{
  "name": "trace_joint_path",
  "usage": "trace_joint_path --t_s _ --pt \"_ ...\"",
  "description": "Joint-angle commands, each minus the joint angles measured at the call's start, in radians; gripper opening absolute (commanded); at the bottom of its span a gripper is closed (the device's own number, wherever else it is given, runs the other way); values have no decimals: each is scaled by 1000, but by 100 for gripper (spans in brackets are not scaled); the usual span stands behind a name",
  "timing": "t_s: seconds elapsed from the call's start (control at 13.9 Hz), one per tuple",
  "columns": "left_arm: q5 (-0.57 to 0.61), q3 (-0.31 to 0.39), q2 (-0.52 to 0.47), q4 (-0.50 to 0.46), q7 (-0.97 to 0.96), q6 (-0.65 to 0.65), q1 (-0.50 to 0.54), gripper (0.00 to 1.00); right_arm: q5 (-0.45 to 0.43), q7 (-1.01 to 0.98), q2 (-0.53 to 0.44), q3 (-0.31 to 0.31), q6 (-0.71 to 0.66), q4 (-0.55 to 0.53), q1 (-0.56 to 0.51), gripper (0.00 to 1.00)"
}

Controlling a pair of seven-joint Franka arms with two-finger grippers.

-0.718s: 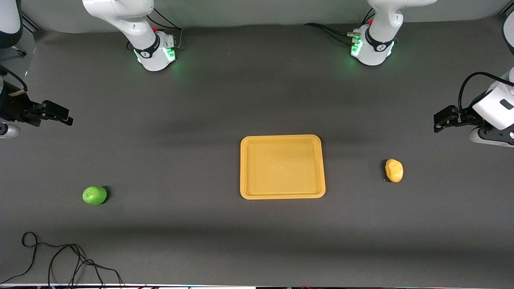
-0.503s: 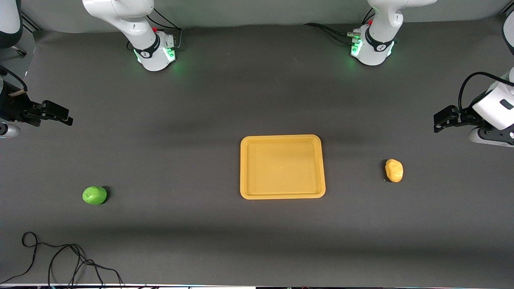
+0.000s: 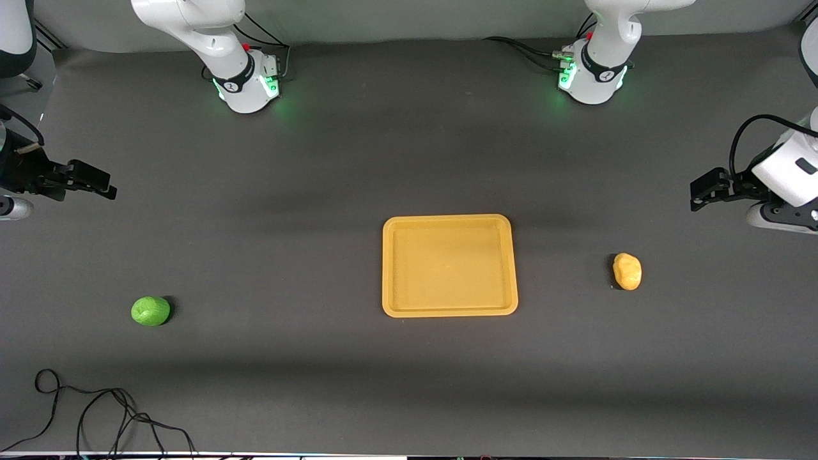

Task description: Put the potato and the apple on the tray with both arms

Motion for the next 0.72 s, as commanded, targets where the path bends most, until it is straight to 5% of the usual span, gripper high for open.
trace_joint_path --t_s 0.0,0.65 --pt "2 -3 -5 -2 1 5 3 100 -9 19 5 -7 -24 21 8 100" --pt "4 3 -20 -104 1 138 15 100 -7 17 5 -10 -24 21 7 100"
